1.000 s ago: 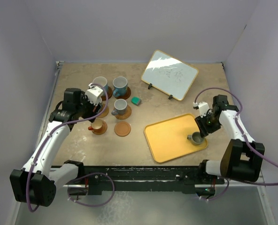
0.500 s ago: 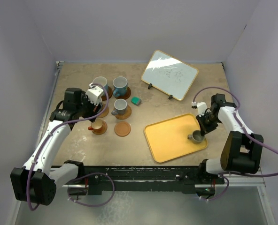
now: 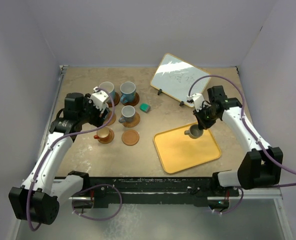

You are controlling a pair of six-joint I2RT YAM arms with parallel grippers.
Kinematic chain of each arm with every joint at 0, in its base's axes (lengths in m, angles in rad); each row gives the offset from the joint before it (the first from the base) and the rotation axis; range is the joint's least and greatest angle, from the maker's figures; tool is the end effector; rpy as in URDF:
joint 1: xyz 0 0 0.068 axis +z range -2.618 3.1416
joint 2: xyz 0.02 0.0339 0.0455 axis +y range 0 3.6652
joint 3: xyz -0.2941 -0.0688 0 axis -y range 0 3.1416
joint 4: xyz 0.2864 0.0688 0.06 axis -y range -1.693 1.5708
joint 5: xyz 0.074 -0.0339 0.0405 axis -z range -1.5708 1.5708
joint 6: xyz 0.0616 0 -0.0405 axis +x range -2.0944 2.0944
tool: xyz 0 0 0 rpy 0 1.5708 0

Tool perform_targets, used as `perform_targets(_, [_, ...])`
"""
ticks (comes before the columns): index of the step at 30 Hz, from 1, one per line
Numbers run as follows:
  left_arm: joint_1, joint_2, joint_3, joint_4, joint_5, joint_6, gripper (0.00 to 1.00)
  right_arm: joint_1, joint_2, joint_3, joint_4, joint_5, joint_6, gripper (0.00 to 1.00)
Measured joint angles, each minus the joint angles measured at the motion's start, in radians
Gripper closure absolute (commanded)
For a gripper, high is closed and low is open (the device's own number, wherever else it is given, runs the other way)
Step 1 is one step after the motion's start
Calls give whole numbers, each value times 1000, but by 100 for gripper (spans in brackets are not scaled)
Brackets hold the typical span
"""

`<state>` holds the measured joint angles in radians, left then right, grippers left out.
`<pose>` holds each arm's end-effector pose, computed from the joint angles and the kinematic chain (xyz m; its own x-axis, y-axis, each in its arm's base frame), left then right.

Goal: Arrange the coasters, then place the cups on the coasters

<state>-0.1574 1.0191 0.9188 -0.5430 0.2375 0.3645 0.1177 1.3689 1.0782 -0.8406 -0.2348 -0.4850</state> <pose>0.2584 -0.0557 0.3147 -0.4329 0.4195 -0.7979 0.5272 0.8358 0.1534 0.3058 0.0506 0.2558 -0.6960 -0.5389 -0.4746 -0.6070 0.7946 -0.0121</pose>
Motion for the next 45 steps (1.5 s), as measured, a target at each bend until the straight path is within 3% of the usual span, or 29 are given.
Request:
perform_targets(7, [0, -49, 0, 30, 3, 21, 29, 191, 3, 150, 3, -22, 72, 100])
perform_targets(16, [4, -101, -1, 119, -163, -56, 17, 448, 141, 367, 18, -26, 120, 100])
perform_targets(25, [141, -102, -7, 171, -291, -156, 11, 637, 372, 527, 41, 16, 143, 100])
perform_targets(35, [285, -64, -6, 175, -274, -254, 8, 741, 624, 677, 60, 84, 180, 100])
perform_targets(45, [331, -64, -6, 166, -245, -286, 5, 769, 724, 774, 69, 122, 228, 100])
